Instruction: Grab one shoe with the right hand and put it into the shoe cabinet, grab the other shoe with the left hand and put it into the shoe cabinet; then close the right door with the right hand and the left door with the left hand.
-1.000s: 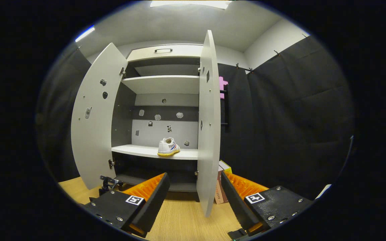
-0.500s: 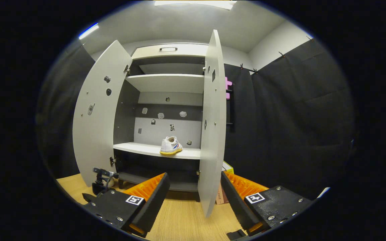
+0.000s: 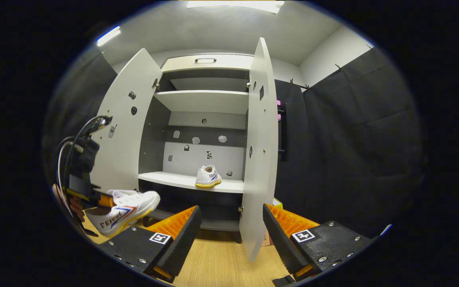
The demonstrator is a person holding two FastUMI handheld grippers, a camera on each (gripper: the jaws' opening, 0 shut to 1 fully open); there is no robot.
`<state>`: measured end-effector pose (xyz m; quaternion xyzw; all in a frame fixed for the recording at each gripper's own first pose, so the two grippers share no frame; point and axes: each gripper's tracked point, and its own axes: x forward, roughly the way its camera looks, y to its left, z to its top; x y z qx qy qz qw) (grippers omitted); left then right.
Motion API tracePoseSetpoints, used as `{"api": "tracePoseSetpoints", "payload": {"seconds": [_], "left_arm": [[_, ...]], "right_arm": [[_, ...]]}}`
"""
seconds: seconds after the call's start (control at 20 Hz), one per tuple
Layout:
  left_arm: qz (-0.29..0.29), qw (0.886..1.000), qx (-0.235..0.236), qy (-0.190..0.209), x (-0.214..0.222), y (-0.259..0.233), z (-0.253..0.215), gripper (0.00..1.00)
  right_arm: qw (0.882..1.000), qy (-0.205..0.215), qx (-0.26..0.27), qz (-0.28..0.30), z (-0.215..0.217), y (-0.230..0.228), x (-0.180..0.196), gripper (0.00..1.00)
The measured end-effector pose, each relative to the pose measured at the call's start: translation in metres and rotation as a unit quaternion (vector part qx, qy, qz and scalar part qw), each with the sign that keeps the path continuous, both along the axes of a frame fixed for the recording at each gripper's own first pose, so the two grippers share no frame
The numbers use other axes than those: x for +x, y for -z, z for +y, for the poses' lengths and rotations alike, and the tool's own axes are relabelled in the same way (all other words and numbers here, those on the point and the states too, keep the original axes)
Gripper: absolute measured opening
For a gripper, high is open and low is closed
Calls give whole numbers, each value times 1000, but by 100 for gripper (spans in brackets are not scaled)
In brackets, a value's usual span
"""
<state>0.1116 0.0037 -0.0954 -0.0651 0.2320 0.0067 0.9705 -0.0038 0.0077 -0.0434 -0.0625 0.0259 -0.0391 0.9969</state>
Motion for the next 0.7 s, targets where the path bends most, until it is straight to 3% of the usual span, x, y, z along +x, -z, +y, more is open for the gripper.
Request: {"api": "tracePoseSetpoints", "payload": {"seconds": [0.2,0.35,0.7], "left_arm": [[-49,999,11,-4,70,-72,3,10],[-55,998,13,-6,127,-92,-3,10],[22,998,52,-23,267,-51,-11,11]], "right_arm": [[1000,-5,-2,4,-1,-3,2,94],[1000,4,-1,6,-9,-4,-2,94],[999,30,2,14,-29,-5,-4,94]]}}
